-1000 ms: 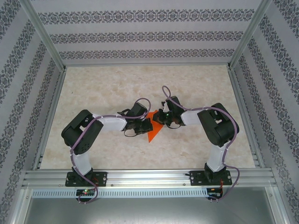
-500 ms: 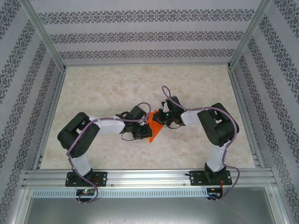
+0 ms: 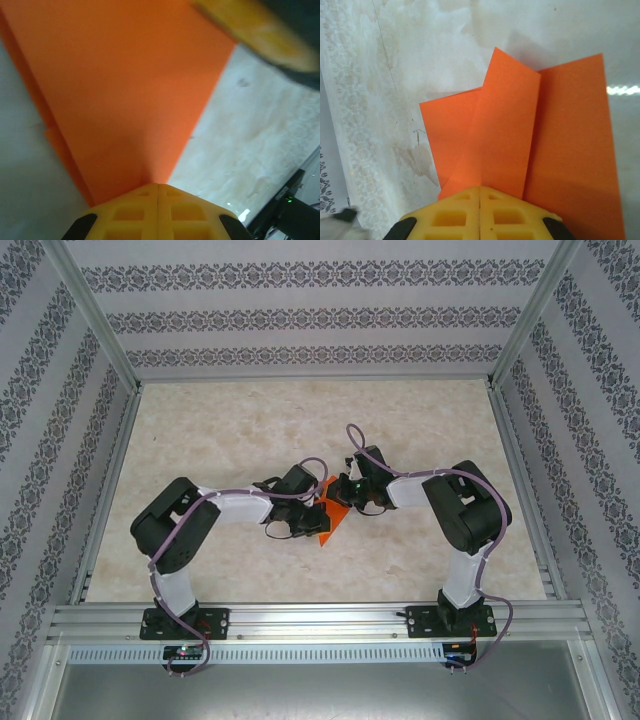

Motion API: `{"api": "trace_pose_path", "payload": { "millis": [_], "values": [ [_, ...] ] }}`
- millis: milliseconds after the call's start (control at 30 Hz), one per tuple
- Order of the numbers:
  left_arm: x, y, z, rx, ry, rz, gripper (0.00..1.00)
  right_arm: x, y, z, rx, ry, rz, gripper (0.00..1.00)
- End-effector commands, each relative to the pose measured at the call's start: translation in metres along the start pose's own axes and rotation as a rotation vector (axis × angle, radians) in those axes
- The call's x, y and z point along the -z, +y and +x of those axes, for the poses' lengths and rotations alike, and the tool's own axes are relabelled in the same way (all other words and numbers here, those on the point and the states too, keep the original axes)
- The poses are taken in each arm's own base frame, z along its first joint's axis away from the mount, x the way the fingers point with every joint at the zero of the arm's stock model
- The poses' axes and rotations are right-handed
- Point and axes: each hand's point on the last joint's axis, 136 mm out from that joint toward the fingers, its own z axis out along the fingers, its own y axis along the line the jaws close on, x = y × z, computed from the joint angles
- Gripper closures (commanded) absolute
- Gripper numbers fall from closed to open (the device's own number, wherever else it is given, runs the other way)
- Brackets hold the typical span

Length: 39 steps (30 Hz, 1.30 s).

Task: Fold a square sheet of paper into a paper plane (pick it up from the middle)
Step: Fourth fold the wing at the center of the table.

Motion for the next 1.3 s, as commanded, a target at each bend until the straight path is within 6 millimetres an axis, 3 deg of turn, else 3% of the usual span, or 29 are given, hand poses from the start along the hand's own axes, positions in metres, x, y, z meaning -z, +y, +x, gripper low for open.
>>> {"api": "trace_pose_path", "payload": {
  "millis": [0, 100, 233, 367, 467, 567, 767, 900, 967, 1067, 1267],
  "values": [
    [-0.007, 0.008, 0.025, -0.01, 0.09, -0.002, 0.95, -0.01, -0.063, 0.026, -0.061, 0.048, 0.219, 0.93],
    [-0.007, 0.034, 0.052, 0.017, 0.162, -0.047, 0.96, -0.01, -0.064, 0.027, -0.06, 0.052, 0.222, 0.93],
    [0.004, 0.042, 0.077, 0.006, 0.206, -0.031, 0.94, -0.01, -0.066, 0.027, -0.063, 0.047, 0.225, 0.93],
    [0.013, 0.054, 0.089, -0.019, 0.238, -0.1, 0.94, -0.012, -0.066, 0.027, -0.063, 0.052, 0.223, 0.93],
    [0.015, 0.052, 0.092, -0.024, 0.237, -0.079, 0.94, -0.013, -0.063, 0.027, -0.061, 0.054, 0.218, 0.93],
    [0.026, 0.035, 0.079, -0.065, 0.169, -0.05, 0.94, -0.012, -0.058, 0.026, -0.053, 0.051, 0.207, 0.93],
    [0.059, -0.018, 0.019, -0.143, -0.083, -0.004, 0.93, -0.007, -0.035, 0.018, -0.037, 0.03, 0.153, 0.93],
    [0.05, -0.044, -0.016, -0.144, -0.143, 0.048, 0.92, -0.004, -0.025, 0.012, -0.034, 0.017, 0.14, 0.93],
    [0.036, -0.045, -0.027, -0.129, -0.144, 0.048, 0.94, -0.003, -0.023, 0.01, -0.035, 0.012, 0.137, 0.93],
    [0.017, -0.029, -0.036, -0.092, -0.143, -0.006, 0.95, -0.001, -0.022, 0.009, -0.04, 0.006, 0.133, 0.92],
    [-0.004, 0.018, -0.026, -0.037, -0.101, -0.134, 1.0, 0.007, -0.01, 0.002, -0.04, -0.013, 0.081, 0.91]
  ]
}}
